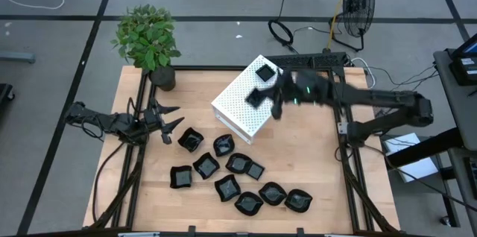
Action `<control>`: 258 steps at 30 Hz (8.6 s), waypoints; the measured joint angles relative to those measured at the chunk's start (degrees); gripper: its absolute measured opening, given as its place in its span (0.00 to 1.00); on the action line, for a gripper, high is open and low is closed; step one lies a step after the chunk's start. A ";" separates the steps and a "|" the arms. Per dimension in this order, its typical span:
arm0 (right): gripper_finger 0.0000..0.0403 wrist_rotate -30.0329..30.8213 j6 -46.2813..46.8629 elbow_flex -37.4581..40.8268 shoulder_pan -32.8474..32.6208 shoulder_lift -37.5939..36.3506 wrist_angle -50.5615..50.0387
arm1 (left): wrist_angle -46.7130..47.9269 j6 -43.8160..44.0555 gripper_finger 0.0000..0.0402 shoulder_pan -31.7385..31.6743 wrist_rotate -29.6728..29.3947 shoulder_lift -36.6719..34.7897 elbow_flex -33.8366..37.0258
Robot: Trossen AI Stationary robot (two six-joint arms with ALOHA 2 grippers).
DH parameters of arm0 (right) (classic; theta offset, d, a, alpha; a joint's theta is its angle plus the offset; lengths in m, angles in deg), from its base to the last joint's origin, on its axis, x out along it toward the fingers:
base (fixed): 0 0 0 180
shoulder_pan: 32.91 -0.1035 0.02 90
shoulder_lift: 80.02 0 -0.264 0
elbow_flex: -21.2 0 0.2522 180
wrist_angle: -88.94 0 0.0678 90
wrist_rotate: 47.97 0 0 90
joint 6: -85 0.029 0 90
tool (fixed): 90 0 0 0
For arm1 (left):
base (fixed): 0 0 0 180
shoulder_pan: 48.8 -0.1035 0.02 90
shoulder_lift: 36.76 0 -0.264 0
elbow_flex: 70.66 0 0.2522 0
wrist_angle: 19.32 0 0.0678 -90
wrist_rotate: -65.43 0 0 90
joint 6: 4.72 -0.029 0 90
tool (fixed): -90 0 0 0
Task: Pick & Place Mini shaped plates
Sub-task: Stack the black square plate on top of the black square plate on the shelf, then put the black distorted square plate on the shelf
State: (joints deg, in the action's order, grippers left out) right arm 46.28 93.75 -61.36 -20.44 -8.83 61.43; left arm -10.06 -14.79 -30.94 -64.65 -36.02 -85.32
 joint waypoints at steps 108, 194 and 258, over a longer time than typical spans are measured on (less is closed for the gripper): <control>0.28 12.33 26.84 9.53 -34.90 31.40 1.19 | 0.00 0.00 0.53 -0.01 0.00 0.00 0.01; 0.01 10.63 8.43 15.31 -26.97 -2.17 3.19 | 0.00 0.00 0.53 -0.01 -0.02 0.02 0.01; 0.20 -19.49 5.07 -7.14 30.56 14.61 -13.60 | 0.01 0.00 0.53 0.00 0.00 0.01 0.01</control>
State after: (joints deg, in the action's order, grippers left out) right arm 26.79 98.82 -68.50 10.12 5.78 47.83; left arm -10.05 -14.79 -30.94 -64.65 -36.01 -85.31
